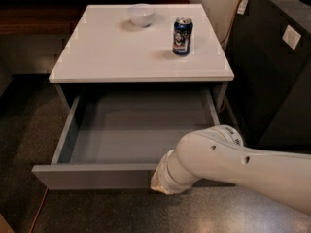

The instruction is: Close top drawer

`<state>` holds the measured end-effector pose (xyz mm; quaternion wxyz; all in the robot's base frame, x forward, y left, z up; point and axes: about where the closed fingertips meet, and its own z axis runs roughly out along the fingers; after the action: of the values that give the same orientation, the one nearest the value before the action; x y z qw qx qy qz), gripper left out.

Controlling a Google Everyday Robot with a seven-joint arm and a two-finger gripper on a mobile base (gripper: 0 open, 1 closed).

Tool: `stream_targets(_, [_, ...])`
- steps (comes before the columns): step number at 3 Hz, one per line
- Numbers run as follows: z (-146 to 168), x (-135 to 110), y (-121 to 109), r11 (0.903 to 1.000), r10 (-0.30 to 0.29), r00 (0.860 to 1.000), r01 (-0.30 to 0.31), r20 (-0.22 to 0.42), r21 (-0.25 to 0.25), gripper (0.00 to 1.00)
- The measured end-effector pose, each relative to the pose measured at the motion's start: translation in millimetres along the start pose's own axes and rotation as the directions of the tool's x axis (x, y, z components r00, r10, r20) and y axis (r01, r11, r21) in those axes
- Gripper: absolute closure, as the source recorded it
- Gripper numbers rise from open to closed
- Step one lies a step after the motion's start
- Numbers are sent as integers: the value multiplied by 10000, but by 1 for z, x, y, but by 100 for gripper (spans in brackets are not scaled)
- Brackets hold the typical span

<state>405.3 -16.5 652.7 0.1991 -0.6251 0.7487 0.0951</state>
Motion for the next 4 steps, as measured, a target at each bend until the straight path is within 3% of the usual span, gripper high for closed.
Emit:
stream_targets(1, [-1,11,-38,9986,236,9997,-235,-9,468,100])
stream_targets(4, [1,29,-119,9944,560,9981,-580,256,887,100])
